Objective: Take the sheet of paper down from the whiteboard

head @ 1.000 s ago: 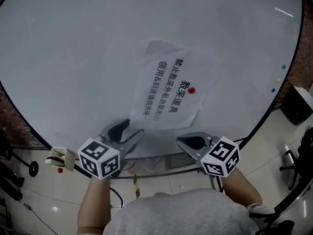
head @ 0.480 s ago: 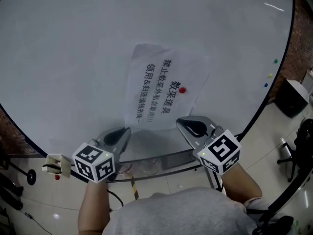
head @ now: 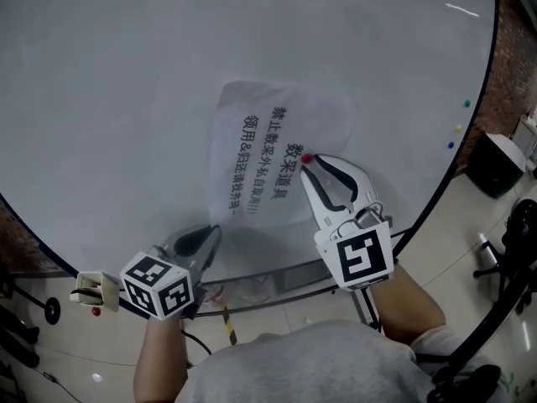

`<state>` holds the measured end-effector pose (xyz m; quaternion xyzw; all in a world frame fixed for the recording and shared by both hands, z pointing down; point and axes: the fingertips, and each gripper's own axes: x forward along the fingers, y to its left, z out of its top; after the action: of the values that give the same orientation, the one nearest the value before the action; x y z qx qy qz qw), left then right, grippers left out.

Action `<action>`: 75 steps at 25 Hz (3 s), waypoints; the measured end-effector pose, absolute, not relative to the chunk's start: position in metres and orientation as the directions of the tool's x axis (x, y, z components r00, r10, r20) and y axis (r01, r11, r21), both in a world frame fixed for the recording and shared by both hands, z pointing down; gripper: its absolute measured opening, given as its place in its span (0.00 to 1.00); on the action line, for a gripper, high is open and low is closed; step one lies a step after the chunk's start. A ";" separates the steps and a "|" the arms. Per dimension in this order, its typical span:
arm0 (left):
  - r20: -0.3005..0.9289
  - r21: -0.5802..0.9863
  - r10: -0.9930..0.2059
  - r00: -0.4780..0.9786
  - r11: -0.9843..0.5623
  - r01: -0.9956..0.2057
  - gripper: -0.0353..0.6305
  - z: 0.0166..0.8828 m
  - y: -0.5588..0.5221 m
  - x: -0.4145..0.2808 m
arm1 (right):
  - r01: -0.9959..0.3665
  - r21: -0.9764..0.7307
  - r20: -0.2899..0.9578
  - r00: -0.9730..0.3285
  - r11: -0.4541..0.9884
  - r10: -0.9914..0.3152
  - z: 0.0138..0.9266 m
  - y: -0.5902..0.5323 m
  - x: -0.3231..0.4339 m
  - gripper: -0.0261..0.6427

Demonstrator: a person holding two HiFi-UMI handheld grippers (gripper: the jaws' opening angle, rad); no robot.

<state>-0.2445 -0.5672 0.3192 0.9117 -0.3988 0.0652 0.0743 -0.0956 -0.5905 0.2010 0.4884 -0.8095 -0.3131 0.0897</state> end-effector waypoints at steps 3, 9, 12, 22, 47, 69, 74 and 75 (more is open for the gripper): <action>0.179 0.091 -0.716 0.675 -0.671 -0.736 0.06 0.318 -0.566 -0.245 | -0.724 0.626 -0.153 -0.480 0.291 -0.864 0.201 -0.597 -0.098 0.14; 0.182 0.098 -0.707 0.684 -0.679 -0.728 0.06 0.319 -0.569 -0.244 | -0.718 0.646 -0.163 -0.462 0.260 -0.872 0.201 -0.599 -0.100 0.14; 0.184 0.104 -0.702 0.688 -0.682 -0.724 0.06 0.320 -0.569 -0.244 | -0.724 0.631 -0.156 -0.469 0.277 -0.870 0.201 -0.600 -0.100 0.14; 0.187 0.121 -0.688 0.701 -0.692 -0.712 0.06 0.319 -0.569 -0.246 | -0.742 0.612 -0.167 -0.460 0.274 -0.872 0.200 -0.606 -0.100 0.16; 0.211 0.152 -0.818 0.535 -0.514 -0.844 0.06 0.306 -0.543 -0.329 | -0.760 0.546 -0.114 -0.483 0.351 -0.868 0.200 -0.605 -0.089 0.16; 0.280 0.263 -0.736 0.616 -0.558 -0.787 0.06 0.408 -0.504 -0.356 | -0.774 0.562 -0.051 -0.386 0.293 -0.921 0.256 -0.588 -0.118 0.14; 0.317 0.338 -0.678 0.663 -0.573 -0.747 0.06 0.455 -0.493 -0.334 | -0.725 0.581 0.094 -0.393 0.371 -0.915 0.311 -0.567 -0.132 0.07; 0.320 0.351 -0.670 0.670 -0.573 -0.741 0.06 0.461 -0.490 -0.329 | -0.709 0.578 0.137 -0.405 0.405 -0.904 0.326 -0.560 -0.137 0.06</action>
<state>-0.3292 -0.4902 0.4612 0.8836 -0.3992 0.0757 0.2327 -0.1373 -0.5600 0.3260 0.4987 -0.8085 -0.2208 0.2211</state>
